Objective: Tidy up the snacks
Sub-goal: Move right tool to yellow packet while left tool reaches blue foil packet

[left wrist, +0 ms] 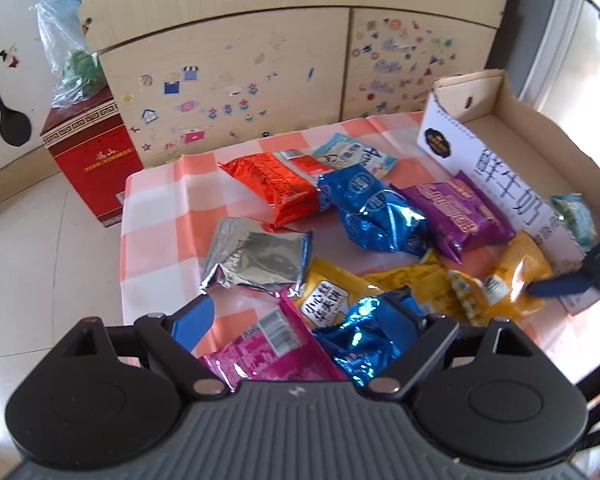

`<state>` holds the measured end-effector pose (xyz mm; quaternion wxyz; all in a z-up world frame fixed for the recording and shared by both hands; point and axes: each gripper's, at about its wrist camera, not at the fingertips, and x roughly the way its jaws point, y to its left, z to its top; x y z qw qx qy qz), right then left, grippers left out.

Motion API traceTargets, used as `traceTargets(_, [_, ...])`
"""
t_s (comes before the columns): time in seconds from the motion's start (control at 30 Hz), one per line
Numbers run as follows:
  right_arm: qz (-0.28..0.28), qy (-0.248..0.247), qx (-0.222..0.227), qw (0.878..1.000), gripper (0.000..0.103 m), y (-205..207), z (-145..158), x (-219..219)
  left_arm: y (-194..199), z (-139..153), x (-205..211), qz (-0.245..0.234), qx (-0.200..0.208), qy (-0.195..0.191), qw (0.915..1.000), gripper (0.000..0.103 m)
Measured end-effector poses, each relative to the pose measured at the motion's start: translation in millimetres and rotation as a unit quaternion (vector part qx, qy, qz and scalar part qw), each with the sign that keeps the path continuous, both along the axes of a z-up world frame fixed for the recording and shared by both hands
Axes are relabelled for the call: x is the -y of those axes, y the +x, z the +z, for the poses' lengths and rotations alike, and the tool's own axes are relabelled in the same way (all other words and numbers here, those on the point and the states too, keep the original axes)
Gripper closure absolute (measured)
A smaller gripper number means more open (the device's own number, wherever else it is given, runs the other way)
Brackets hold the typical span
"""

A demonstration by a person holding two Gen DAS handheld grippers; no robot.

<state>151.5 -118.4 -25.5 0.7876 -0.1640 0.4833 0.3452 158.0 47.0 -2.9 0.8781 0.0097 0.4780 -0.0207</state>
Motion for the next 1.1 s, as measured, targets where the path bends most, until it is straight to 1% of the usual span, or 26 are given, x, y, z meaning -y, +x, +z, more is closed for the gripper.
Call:
traceTargets(0.07, [0.037,0.006,-0.010,0.999,0.012,-7.8,2.7,-4.5,-3.9,2.0,-0.2,-0.009,0.003,-0.006,0.9999,0.014])
traceTargets(0.13, [0.060,0.015,0.009,0.998,0.013,-13.2,10.6,-5.2,-6.7,2.6,1.1,-0.019,0.003,-0.015,0.9997,0.014])
traceTargets(0.2, [0.058,0.015,0.030,0.998,0.013,-11.5,16.5,-1.5,-8.8,1.1,4.0,-0.027,-0.003,-0.021,0.9994,0.014])
traceTargets(0.37, [0.028,-0.025,0.083,0.996,0.013,0.3,16.2,8.3,-12.4,-8.8,17.1,-0.045,-0.022,-0.031,0.9983,0.014])
traceTargets(0.43, [0.036,-0.046,0.098,0.993,0.013,3.3,12.2,9.3,-13.3,-14.7,24.6,-0.052,-0.031,-0.028,0.9978,0.014])
traceTargets(0.53, [0.046,-0.070,0.107,0.991,0.013,8.4,2.4,7.0,-13.8,-23.4,33.0,-0.054,-0.040,-0.015,0.9976,0.015])
traceTargets(0.6, [0.056,-0.086,0.112,0.988,0.013,10.5,-3.9,3.7,-14.2,-26.3,35.9,-0.054,-0.038,-0.007,0.9978,0.015])
traceTargets(0.67, [0.068,-0.101,0.123,0.985,0.013,8.7,-8.4,-0.3,-13.7,-28.0,36.2,-0.055,-0.040,-0.009,0.9977,0.015])
traceTargets(0.73, [0.068,-0.117,0.129,0.982,0.013,9.5,-11.7,-3.3,-13.4,-30.2,36.2,-0.055,-0.043,-0.010,0.9975,0.015])
traceTargets(0.8, [0.060,-0.119,0.121,0.984,0.014,11.2,-13.7,-4.9,-14.2,-31.6,37.5,-0.058,-0.044,-0.005,0.9973,0.019])
traceTargets(0.83, [0.068,-0.120,0.113,0.984,0.017,10.1,-13.0,-5.3,-14.5,-31.4,37.9,-0.060,-0.043,-0.006,0.9972,0.021])
traceTargets(0.87, [0.070,-0.118,0.111,0.984,0.021,9.2,-11.2,-5.4,-15.0,-30.8,37.4,-0.061,-0.043,-0.009,0.9972,0.027])
traceTargets(0.9, [0.070,-0.114,0.108,0.985,0.028,8.7,-8.0,-4.8,-15.2,-30.1,36.4,-0.061,-0.043,-0.013,0.9971,0.034])
traceTargets(0.93, [0.068,-0.107,0.103,0.986,0.035,8.2,-5.0,-4.0,-15.0,-29.6,34.9,-0.059,-0.044,-0.016,0.9971,0.036])
traceTargets(0.97, [0.066,-0.097,0.094,0.989,0.038,7.0,-1.4,-2.0,-15.2,-28.8,33.1,-0.057,-0.044,-0.019,0.9972,0.040])
traceTargets(1.0, [0.064,-0.088,0.084,0.991,0.040,7.0,0.8,-0.5,-15.4,-28.2,31.2,-0.055,-0.045,-0.022,0.9972,0.044])
traceTargets(1.03, [0.064,-0.083,0.076,0.992,0.041,6.6,2.1,0.4,-15.7,-27.9,29.9,-0.053,-0.046,-0.025,0.9972,0.045])
traceTargets(1.1, [0.067,-0.084,0.076,0.991,0.039,4.6,1.3,-0.7,-15.8,-28.2,27.3,-0.051,-0.048,-0.031,0.9971,0.045])
